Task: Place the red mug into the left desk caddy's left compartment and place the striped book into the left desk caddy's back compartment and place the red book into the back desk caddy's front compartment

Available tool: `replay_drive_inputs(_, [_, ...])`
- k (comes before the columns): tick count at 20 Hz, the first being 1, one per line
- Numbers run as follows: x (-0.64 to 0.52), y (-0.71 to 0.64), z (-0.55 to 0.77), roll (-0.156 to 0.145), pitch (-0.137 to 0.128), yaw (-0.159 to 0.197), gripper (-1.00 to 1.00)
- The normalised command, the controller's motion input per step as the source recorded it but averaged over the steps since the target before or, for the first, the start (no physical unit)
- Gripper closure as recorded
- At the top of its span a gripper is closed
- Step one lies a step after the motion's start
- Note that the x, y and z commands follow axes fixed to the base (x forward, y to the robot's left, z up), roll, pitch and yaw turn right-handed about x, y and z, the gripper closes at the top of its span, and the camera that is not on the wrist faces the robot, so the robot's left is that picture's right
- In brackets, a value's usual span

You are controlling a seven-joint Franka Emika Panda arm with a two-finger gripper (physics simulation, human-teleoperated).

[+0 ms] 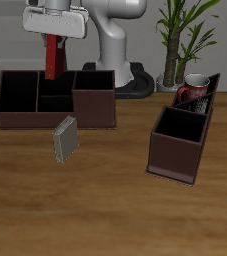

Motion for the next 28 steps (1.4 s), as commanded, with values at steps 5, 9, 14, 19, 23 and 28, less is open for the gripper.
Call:
replay_drive_inputs(5, [-0.18,0.02,0.11,0.029,-0.004,0.031,1.0])
replay_drive_inputs(9, [-0.01,0.13,0.1,0.035,-0.015,0.117,1.0])
replay_drive_inputs(14, [0.11,0.01,0.14,0.061,0.003,0.256,1.0])
replay_drive_inputs(19, [0.14,-0.4,0.21,-0.003,0.07,0.232,1.0])
replay_drive_inputs(23, [0.1,-0.74,0.23,-0.064,-0.01,0.198,1.0])
replay_drive_inputs(28, [0.11,-0.53,-0.04,-0.074,0.019,0.151,1.0])
